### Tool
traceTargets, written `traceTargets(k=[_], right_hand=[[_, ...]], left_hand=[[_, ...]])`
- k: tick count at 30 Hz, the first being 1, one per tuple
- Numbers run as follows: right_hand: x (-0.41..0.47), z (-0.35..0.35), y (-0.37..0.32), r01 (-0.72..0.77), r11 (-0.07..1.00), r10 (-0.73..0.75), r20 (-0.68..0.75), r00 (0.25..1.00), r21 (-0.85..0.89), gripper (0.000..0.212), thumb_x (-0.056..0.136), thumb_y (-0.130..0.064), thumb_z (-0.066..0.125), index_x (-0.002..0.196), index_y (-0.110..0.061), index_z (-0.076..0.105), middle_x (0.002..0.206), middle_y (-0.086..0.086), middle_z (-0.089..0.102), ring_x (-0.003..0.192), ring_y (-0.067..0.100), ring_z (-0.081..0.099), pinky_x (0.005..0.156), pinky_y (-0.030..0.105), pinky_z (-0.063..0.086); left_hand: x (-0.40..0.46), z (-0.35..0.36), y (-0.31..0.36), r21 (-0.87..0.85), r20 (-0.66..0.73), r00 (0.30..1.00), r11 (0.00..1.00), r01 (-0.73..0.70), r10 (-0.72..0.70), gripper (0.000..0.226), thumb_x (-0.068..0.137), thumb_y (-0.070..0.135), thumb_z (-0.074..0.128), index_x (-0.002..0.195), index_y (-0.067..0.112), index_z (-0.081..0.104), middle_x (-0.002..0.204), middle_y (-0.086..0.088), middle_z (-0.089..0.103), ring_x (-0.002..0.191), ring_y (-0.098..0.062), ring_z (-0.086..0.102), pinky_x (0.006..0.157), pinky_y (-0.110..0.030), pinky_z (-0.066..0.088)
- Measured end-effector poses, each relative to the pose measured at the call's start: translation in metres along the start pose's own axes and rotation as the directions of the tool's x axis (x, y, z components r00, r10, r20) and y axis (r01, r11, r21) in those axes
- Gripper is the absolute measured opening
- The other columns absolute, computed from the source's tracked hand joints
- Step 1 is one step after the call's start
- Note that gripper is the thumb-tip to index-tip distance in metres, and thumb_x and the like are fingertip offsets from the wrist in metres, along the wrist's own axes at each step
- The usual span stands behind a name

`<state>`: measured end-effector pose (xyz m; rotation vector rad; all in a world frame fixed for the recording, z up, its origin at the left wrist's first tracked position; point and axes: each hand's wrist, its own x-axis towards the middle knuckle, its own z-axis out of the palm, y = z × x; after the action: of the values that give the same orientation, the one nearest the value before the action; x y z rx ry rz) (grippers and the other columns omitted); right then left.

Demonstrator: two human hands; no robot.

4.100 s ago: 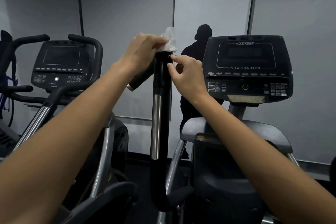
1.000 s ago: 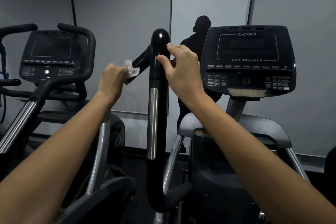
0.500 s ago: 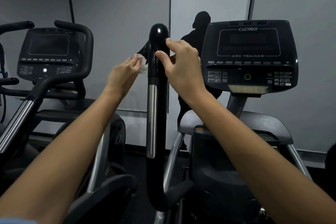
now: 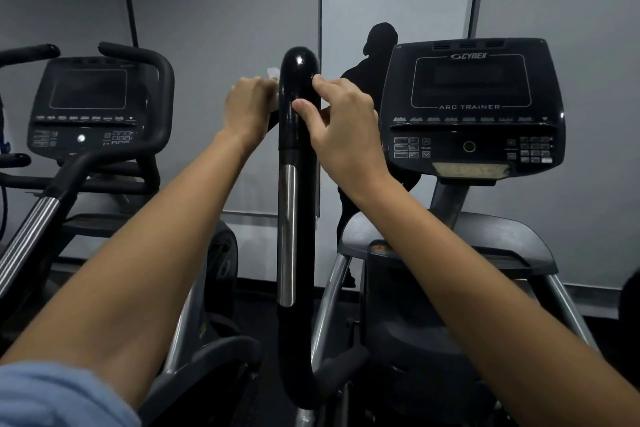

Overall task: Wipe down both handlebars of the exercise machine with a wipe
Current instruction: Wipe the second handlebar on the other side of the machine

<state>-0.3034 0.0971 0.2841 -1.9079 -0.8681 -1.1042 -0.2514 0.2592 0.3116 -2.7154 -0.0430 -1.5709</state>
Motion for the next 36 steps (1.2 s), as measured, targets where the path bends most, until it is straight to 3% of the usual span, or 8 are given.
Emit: traceTargets(k=[7,11,14,17,21,27,31,36], right_hand=[[-0.001,0.001,0.002,0.000,1.000,0.000,0.007,1.000,0.003,0.035,0.095,-0.027,0.052,0.123,-0.007,0.056,0.112,0.006,0.061,0.098,0.019,0.057,0.070,0.014,0.024],[-0.001,0.001,0.002,0.002,1.000,-0.002,0.013,1.000,0.008,0.036,0.095,-0.027,0.051,0.125,-0.007,0.055,0.113,0.006,0.060,0.097,0.019,0.057,0.070,0.013,0.023],[-0.001,0.001,0.002,0.002,1.000,-0.002,0.010,1.000,0.009,0.035,0.095,-0.027,0.051,0.124,-0.007,0.055,0.111,0.006,0.060,0.097,0.020,0.057,0.069,0.015,0.023],[-0.001,0.001,0.001,0.004,1.000,-0.004,-0.002,1.000,0.009,0.035,0.095,-0.027,0.052,0.124,-0.007,0.055,0.112,0.006,0.060,0.098,0.022,0.057,0.070,0.018,0.025],[-0.001,0.002,0.001,0.008,1.000,-0.008,-0.001,1.000,-0.001,0.035,0.095,-0.027,0.051,0.123,-0.007,0.056,0.109,0.006,0.060,0.094,0.021,0.057,0.069,0.018,0.025],[0.000,0.002,0.002,0.001,1.000,-0.001,-0.001,1.000,-0.016,0.035,0.095,-0.029,0.051,0.123,-0.009,0.056,0.110,0.004,0.060,0.096,0.019,0.057,0.070,0.015,0.026],[-0.001,0.002,0.002,0.008,1.000,-0.008,-0.001,1.000,-0.010,0.034,0.095,-0.028,0.052,0.122,-0.007,0.056,0.110,0.006,0.061,0.097,0.019,0.057,0.070,0.014,0.025],[-0.002,0.001,0.001,0.008,1.000,-0.008,-0.015,1.000,0.004,0.034,0.095,-0.027,0.051,0.121,-0.006,0.056,0.111,0.006,0.060,0.097,0.021,0.057,0.070,0.017,0.024]], left_hand=[[-0.026,0.010,-0.052,0.010,0.077,0.989,0.992,0.129,-0.129,0.025,0.083,-0.012,0.048,0.097,-0.003,0.067,0.086,-0.026,0.064,0.082,-0.042,0.060,0.076,-0.048,0.051],[-0.037,0.006,-0.064,0.057,0.083,0.989,0.991,0.122,-0.126,0.023,0.083,-0.013,0.047,0.087,-0.003,0.067,0.077,-0.023,0.061,0.076,-0.038,0.053,0.065,-0.042,0.043],[-0.022,0.004,-0.051,-0.004,0.018,0.993,0.993,0.117,-0.117,0.013,0.082,-0.007,0.053,0.079,-0.002,0.064,0.073,-0.020,0.061,0.074,-0.036,0.052,0.068,-0.045,0.047],[-0.010,0.004,-0.019,-0.118,-0.118,0.992,0.993,0.022,-0.036,0.016,0.086,0.011,0.054,0.084,0.000,0.066,0.081,-0.022,0.065,0.074,-0.037,0.059,0.067,-0.046,0.050],[-0.017,0.011,0.000,-0.077,-0.186,0.978,0.991,-0.106,0.090,0.007,0.083,0.000,0.061,0.090,-0.002,0.063,0.085,-0.020,0.059,0.072,-0.033,0.055,0.061,-0.041,0.049],[-0.049,0.034,-0.037,0.187,-0.042,0.951,0.937,-0.295,0.308,0.033,0.068,-0.014,0.070,0.096,0.000,0.061,0.095,-0.018,0.058,0.078,-0.033,0.056,0.057,-0.044,0.056],[-0.081,0.037,-0.050,0.425,0.121,0.927,0.826,-0.371,0.354,0.036,0.053,-0.012,0.079,0.085,0.001,0.067,0.083,-0.013,0.058,0.071,-0.027,0.057,0.058,-0.033,0.056],[-0.063,0.027,-0.041,0.284,0.000,0.940,0.901,-0.327,0.341,0.040,0.056,-0.020,0.073,0.090,-0.002,0.063,0.094,-0.019,0.056,0.077,-0.034,0.056,0.054,-0.039,0.056]])
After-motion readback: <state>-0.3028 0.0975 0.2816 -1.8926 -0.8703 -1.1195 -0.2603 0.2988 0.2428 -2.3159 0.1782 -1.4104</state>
